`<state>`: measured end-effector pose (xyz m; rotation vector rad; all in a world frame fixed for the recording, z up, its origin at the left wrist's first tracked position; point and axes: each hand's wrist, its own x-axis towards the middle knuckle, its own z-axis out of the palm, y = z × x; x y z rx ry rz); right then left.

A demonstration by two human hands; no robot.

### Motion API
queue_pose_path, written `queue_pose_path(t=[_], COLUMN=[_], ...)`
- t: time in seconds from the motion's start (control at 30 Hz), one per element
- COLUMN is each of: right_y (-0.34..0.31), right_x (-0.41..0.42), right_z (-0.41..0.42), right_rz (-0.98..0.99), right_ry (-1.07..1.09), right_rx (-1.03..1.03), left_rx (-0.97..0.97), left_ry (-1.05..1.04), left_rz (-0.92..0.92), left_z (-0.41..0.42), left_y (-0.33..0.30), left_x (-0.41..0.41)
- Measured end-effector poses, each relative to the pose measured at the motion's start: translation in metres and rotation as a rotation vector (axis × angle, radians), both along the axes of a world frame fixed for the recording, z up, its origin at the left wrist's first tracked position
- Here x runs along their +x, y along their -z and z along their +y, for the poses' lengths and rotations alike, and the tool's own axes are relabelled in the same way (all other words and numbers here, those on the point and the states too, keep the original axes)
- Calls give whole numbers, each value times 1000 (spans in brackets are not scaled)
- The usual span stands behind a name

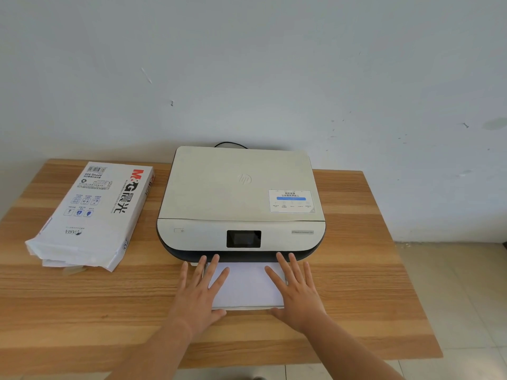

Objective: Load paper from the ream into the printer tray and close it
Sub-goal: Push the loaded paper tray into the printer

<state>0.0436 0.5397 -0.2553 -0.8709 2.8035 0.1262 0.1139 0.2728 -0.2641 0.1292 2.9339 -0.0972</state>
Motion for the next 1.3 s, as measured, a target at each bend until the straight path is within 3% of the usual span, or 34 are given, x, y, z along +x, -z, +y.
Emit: queue_pose_path(t=[1.3], right_y=[-17], right_x=[-40], right_z=[-21], right_rz=[101], right_ry=[37], right_rx=[-34], left_rx=[-1], left_ry=[-40], left_rz=[91], left_z=[-3], left_y=[-17], left_x=[-47])
